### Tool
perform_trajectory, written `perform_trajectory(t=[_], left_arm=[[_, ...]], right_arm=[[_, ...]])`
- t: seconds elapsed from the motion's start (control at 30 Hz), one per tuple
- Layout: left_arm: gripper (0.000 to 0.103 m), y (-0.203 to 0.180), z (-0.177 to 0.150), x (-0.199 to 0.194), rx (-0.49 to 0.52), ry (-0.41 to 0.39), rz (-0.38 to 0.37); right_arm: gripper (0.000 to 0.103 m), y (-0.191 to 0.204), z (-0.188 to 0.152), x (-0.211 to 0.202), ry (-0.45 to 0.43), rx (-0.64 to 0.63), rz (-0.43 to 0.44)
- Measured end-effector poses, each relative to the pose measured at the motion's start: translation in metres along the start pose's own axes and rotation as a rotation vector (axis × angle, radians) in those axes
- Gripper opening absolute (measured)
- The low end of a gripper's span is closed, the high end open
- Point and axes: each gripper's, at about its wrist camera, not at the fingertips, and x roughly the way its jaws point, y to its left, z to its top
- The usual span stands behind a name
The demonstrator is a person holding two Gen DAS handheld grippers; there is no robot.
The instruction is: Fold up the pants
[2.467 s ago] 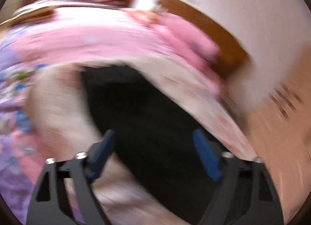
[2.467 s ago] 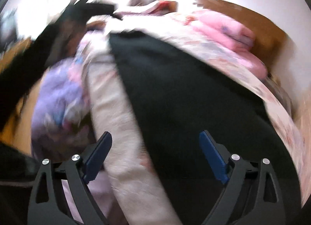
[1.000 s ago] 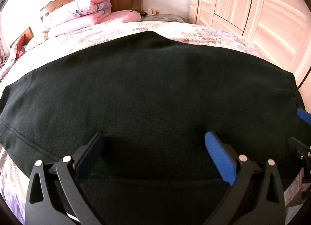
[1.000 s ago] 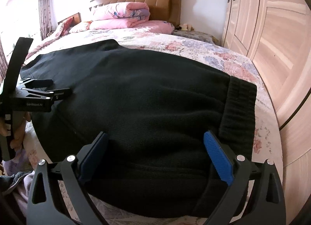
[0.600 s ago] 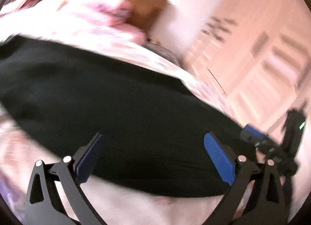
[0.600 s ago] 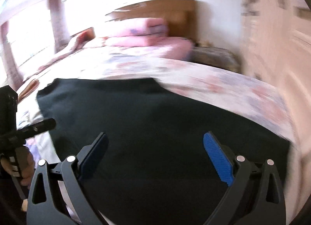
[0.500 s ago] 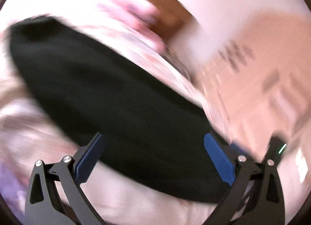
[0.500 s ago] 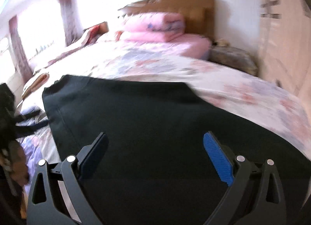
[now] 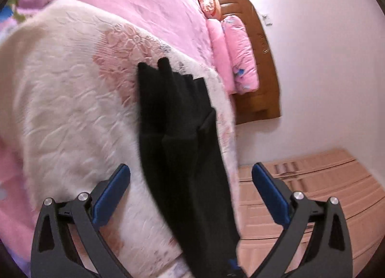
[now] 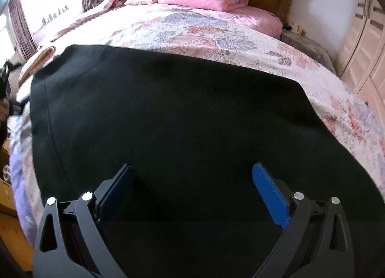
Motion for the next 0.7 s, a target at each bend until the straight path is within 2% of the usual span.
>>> perform_trajectory(t=[0.17,0.3,0.4,0.47,0.5,0.53,0.57,0.6,0.63,0.7], left_arm=[[0.100,-0.004,0.020,0.011,0.027,-0.005,0.042],[0.100,-0.014,0.033,0.030,0.075,0.029,0.065],[0.097,-0.022,0.036,0.035,0.091,0.030,0.049],[0.090,-0.022,0.037,0.030,0.110,0.015,0.007],[0.089,-0.019,0.036,0.031,0.120,0.014,0.012],[0.083,-0.015,0.035,0.037,0.126,0.035,0.061],[0.069,-0.011,0.032,0.049,0.156,0.070,0.166],[0.068,-0.010,0.028,0.049,0.200,0.078,0.202],[0.068,-0.013,0.025,0.050,0.237,0.080,0.208],[0.066,-0.014,0.023,0.052,0.248,0.079,0.208]], right_arm=[[0.096,-0.001,0.001,0.002,-0.003,-0.001,-0.006],[0.096,-0.002,0.001,0.003,-0.009,-0.007,-0.016],[0.096,-0.001,-0.001,0.000,-0.014,-0.009,-0.021],[0.096,-0.001,-0.001,0.000,-0.016,-0.009,-0.023],[0.096,0.000,-0.001,0.000,-0.017,-0.010,-0.025],[0.096,0.000,-0.002,0.000,-0.018,-0.012,-0.027],[0.096,0.001,-0.002,0.000,-0.019,-0.014,-0.029],[0.096,0.001,-0.002,0.000,-0.020,-0.016,-0.031],[0.096,0.001,-0.002,-0.001,-0.021,-0.016,-0.031],[0.096,0.002,-0.002,-0.001,-0.023,-0.018,-0.034]])
